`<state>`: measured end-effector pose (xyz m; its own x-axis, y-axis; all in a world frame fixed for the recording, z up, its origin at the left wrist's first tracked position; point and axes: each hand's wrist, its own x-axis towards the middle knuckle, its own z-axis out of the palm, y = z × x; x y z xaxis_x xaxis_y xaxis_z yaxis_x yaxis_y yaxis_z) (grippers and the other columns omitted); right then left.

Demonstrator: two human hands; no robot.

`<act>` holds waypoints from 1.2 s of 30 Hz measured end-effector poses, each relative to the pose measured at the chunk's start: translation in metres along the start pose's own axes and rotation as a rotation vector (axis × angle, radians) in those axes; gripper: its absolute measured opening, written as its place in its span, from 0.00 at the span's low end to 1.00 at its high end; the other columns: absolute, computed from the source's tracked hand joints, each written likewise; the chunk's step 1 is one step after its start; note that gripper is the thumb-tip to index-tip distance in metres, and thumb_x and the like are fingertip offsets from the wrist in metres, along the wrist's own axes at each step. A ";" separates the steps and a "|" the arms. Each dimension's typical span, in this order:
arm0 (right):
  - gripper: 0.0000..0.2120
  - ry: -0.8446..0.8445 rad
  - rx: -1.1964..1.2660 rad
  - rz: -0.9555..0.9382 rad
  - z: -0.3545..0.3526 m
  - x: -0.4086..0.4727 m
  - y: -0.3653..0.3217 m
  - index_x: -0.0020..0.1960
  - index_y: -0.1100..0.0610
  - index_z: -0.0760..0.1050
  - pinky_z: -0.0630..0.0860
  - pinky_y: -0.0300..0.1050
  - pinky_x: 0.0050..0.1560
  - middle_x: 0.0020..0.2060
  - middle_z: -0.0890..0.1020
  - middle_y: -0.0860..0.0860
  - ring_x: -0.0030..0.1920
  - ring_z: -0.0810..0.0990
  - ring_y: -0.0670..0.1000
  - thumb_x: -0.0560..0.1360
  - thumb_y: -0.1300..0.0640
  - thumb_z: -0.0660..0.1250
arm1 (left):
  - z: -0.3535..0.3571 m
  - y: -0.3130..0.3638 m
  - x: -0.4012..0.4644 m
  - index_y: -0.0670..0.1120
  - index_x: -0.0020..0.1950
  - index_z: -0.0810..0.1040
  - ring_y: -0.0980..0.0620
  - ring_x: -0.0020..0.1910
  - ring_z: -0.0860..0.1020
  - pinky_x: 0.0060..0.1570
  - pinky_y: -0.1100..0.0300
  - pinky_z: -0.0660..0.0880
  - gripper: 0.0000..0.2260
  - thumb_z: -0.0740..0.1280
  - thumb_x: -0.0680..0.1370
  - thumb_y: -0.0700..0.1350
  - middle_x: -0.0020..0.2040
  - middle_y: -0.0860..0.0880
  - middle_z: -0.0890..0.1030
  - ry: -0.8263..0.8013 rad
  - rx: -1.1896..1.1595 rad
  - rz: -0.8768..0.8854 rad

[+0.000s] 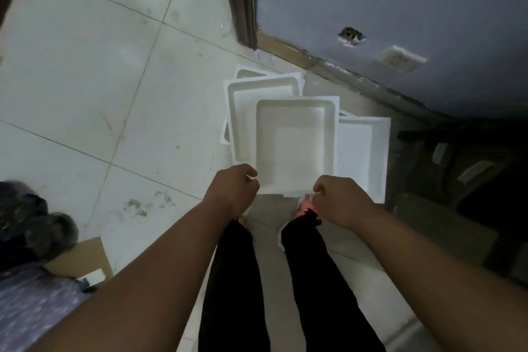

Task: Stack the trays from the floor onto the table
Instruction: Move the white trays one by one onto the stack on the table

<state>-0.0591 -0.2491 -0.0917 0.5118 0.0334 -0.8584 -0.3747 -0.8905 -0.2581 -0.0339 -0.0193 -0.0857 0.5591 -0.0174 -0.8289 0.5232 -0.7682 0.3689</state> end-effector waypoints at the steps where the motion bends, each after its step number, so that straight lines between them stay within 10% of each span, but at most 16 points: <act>1: 0.12 0.008 0.001 0.012 0.009 0.020 0.006 0.58 0.51 0.78 0.79 0.49 0.56 0.52 0.81 0.48 0.52 0.79 0.50 0.77 0.51 0.63 | 0.005 -0.006 0.019 0.49 0.64 0.79 0.50 0.56 0.78 0.54 0.62 0.71 0.14 0.64 0.79 0.46 0.61 0.48 0.81 0.007 0.020 0.003; 13: 0.25 0.621 -0.050 0.170 0.065 0.153 0.062 0.70 0.56 0.69 0.75 0.52 0.56 0.64 0.72 0.57 0.62 0.72 0.58 0.74 0.57 0.68 | 0.091 -0.077 0.159 0.43 0.72 0.72 0.44 0.65 0.75 0.64 0.54 0.68 0.20 0.61 0.81 0.49 0.65 0.45 0.79 0.164 0.142 -0.035; 24: 0.18 0.418 0.314 0.428 0.052 0.175 0.089 0.70 0.59 0.73 0.71 0.45 0.63 0.66 0.77 0.56 0.66 0.75 0.57 0.81 0.60 0.59 | 0.093 -0.068 0.178 0.42 0.58 0.79 0.43 0.47 0.77 0.47 0.59 0.66 0.11 0.59 0.81 0.42 0.51 0.44 0.83 0.201 0.114 0.009; 36: 0.11 0.544 0.415 0.354 -0.017 0.096 0.043 0.55 0.56 0.80 0.71 0.41 0.46 0.48 0.83 0.50 0.50 0.81 0.54 0.80 0.52 0.62 | 0.012 -0.023 0.100 0.43 0.54 0.79 0.50 0.43 0.73 0.44 0.60 0.65 0.07 0.65 0.78 0.38 0.43 0.50 0.77 0.314 0.023 0.020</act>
<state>-0.0126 -0.2919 -0.1780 0.5752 -0.5454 -0.6097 -0.7914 -0.5595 -0.2461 0.0022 -0.0112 -0.1827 0.7422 0.1637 -0.6499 0.4979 -0.7838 0.3711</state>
